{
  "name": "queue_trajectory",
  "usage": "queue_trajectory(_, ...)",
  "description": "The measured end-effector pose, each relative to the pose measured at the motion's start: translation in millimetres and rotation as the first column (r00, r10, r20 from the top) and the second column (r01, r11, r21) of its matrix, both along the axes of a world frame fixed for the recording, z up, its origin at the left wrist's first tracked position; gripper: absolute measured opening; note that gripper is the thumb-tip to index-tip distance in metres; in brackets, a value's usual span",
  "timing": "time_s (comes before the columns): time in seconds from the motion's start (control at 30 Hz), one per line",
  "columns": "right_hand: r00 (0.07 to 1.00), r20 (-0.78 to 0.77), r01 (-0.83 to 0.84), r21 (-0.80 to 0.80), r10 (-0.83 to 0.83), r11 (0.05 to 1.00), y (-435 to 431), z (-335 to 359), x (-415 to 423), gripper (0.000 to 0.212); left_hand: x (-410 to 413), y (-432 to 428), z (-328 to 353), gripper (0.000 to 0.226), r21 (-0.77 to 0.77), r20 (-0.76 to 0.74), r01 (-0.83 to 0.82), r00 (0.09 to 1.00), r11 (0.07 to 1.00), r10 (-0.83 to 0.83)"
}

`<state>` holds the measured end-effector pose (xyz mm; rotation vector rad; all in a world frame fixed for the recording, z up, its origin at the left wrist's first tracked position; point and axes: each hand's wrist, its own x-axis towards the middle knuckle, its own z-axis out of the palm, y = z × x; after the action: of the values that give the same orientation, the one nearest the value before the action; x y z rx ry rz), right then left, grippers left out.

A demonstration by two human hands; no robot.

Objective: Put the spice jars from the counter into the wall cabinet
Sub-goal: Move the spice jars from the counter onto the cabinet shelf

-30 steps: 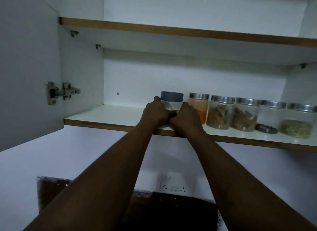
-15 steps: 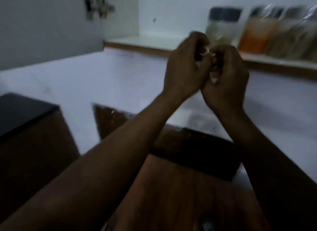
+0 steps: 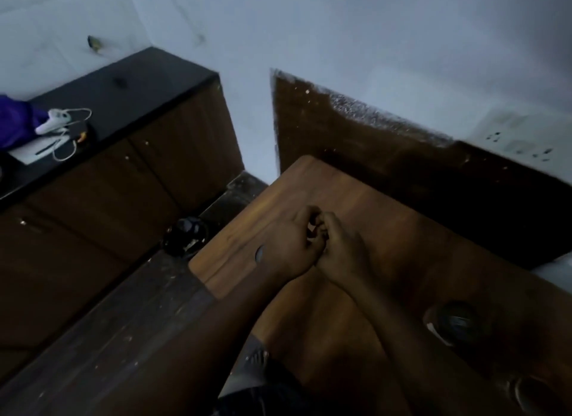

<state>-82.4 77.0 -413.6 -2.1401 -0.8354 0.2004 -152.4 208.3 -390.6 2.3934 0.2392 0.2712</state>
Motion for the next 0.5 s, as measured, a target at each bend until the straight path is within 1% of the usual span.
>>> queue_trajectory(0.1, 0.999, -0.036, -0.042, -0.053, 0.040, 0.998, 21, -20, -11, 0.036, -13, 25, -25, 0.032, 0.009, -0.098, -0.036, 0.994, 0.999, 0.036)
queue_trajectory(0.17, 0.995, -0.083, -0.061, -0.101, 0.053, 0.993, 36, -37, -16, 0.043, -21, 39, -44, 0.033, 0.061, -0.118, -0.047, 0.992, 0.997, 0.054)
queue_trajectory(0.2, 0.993, -0.098, -0.076, -0.157, 0.061, 0.985, 44, -46, -19, 0.049, -24, 47, -55, 0.037, 0.111, -0.131, -0.044, 0.990, 0.993, 0.059)
queue_trajectory(0.23, 0.993, -0.098, -0.091, -0.238, 0.069, 0.967, 52, -56, -22, 0.059, -26, 56, -66, 0.044, 0.169, -0.169, -0.040, 0.983, 0.985, 0.069)
queue_trajectory(0.27, 0.992, -0.101, -0.103, -0.323, 0.074, 0.941, 60, -67, -25, 0.069, -29, 66, -78, 0.055, 0.220, -0.238, -0.032, 0.967, 0.975, 0.085)
queue_trajectory(0.33, 0.987, -0.149, -0.113, -0.427, 0.054, 0.897, 74, -87, -32, 0.089, -34, 84, -100, 0.078, 0.259, -0.407, -0.021, 0.904, 0.966, 0.129)
queue_trajectory(0.37, 0.981, -0.192, -0.123, -0.448, 0.039, 0.885, 81, -94, -36, 0.096, -35, 92, -109, 0.086, 0.239, -0.473, -0.016, 0.871, 0.971, 0.131)
queue_trajectory(0.43, 0.964, -0.263, -0.152, -0.452, 0.031, 0.879, 90, -106, -42, 0.104, -33, 104, -125, 0.097, 0.136, -0.554, 0.028, 0.831, 0.990, 0.053)
queue_trajectory(0.5, 0.968, -0.252, -0.136, -0.458, 0.019, 0.878, 97, -112, -44, 0.110, -26, 113, -134, 0.100, 0.054, -0.575, 0.102, 0.816, 0.993, -0.053)
